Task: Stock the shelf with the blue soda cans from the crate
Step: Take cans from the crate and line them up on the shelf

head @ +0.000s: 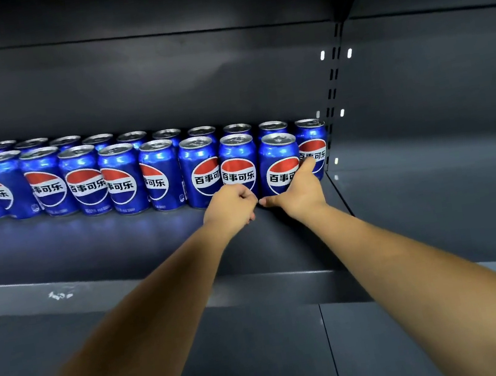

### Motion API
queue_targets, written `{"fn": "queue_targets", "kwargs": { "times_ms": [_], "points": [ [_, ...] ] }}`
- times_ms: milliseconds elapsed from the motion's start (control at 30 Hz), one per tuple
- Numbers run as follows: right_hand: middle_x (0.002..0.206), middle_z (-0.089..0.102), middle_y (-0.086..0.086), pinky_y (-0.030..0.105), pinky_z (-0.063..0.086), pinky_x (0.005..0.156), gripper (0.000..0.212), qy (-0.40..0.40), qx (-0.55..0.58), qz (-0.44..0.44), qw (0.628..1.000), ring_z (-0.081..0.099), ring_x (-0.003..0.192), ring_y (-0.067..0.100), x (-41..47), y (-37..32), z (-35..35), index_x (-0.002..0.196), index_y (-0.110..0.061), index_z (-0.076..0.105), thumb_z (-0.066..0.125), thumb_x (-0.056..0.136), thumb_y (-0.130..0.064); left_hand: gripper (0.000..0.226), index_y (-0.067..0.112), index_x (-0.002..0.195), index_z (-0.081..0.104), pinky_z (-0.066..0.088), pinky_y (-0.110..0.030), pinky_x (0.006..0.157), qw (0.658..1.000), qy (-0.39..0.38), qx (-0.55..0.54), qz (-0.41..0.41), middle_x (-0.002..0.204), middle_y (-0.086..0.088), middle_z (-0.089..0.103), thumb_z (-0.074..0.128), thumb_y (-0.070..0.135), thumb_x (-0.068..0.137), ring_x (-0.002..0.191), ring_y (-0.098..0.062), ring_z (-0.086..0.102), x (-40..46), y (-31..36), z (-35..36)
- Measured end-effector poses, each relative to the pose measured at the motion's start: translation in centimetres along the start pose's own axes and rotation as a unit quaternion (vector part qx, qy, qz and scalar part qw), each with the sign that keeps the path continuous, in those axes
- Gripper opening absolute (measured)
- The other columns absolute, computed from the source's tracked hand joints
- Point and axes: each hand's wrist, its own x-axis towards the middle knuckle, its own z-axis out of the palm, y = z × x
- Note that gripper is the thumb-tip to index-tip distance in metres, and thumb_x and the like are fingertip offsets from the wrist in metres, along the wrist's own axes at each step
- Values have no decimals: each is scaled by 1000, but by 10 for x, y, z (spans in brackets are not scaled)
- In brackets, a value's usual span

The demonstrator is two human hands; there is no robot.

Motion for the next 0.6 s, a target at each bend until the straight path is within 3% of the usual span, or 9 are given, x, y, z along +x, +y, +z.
{"fn": "queue_targets", "kwargs": {
  "times_ms": [133, 267, 400, 600],
  "points": [
    [119, 56, 3, 45, 43, 100, 82, -6, 6, 4, 1000, 52, 115, 31, 10, 9, 2, 111, -16, 27, 89, 59, -28, 14, 18, 77, 55, 38, -28, 63, 991, 59, 111, 37, 62, 8, 50, 49, 20, 89, 73, -18, 52, -1, -3, 8],
    [110, 54, -6, 45, 40, 102, 79, -9, 21, -13, 1000, 52, 115, 28, 12, 18, 7, 106, -22, 25, 88, 60, -32, 17, 19, 71, 56, 44, -29, 66, 995, 50, 79, 45, 58, 8, 52, 51, 18, 88, 75, -21, 59, 2, -5, 8],
    [122, 57, 0, 45, 38, 104, 78, -5, 8, -18, 1000, 51, 116, 27, 10, 19, 8, 107, -23, 24, 86, 63, -35, 18, 22, 71, 58, 45, -30, 69, 997, 45, 48, 39, 57, 7, 55, 52, 17, 87, 75, -20, 59, 1, -6, 6],
    [131, 53, 3, 46, 39, 104, 87, -27, 3, 4, 1000, 46, 124, 30, 4, 14, 5, 128, -17, 30, 85, 64, -37, 15, 19, 78, 58, 38, -27, 62, 995, 24, 94, 28, 61, 9, 49, 52, 25, 90, 75, -16, 52, -9, 0, 4]
  ]
}}
